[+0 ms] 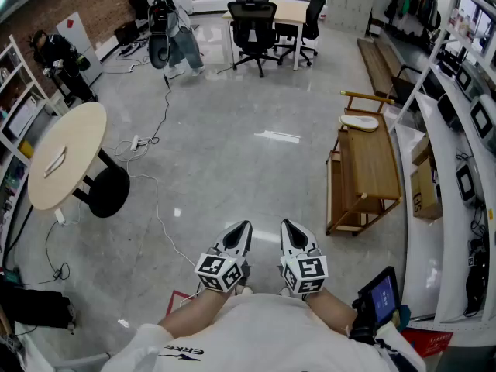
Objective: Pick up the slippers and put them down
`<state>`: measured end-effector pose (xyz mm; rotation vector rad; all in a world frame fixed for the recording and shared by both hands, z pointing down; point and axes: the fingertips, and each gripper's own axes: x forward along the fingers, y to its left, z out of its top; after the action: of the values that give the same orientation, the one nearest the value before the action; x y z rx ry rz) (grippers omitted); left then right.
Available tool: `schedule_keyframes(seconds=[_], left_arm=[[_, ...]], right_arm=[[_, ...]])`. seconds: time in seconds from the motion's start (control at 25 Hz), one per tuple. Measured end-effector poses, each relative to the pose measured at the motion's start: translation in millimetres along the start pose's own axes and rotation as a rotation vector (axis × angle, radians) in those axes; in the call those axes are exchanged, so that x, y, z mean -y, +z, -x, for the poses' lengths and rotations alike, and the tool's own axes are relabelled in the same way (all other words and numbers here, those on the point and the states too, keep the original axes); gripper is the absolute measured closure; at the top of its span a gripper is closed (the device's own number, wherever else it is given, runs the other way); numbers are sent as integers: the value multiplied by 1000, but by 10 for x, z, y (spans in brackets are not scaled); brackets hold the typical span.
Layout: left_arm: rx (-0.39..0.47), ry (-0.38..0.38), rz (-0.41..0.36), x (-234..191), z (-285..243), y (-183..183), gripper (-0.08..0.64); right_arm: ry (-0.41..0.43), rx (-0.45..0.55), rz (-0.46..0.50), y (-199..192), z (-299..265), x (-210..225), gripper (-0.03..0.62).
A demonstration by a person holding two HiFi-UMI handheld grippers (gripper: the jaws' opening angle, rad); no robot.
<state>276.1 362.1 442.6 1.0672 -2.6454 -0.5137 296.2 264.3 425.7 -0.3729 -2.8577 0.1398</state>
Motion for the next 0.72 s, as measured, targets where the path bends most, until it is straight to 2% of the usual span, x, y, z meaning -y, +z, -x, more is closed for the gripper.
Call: schedule_keyframes(seconds=[0.24,0.72], left_arm=[[1,-2,-2,-61,-57,14,557],[32,38,-1,-441,54,208,557]], right_arm=[[-12,1,-1,-22,-59,36,588],[22,35,-17,54,-344,-222,588]])
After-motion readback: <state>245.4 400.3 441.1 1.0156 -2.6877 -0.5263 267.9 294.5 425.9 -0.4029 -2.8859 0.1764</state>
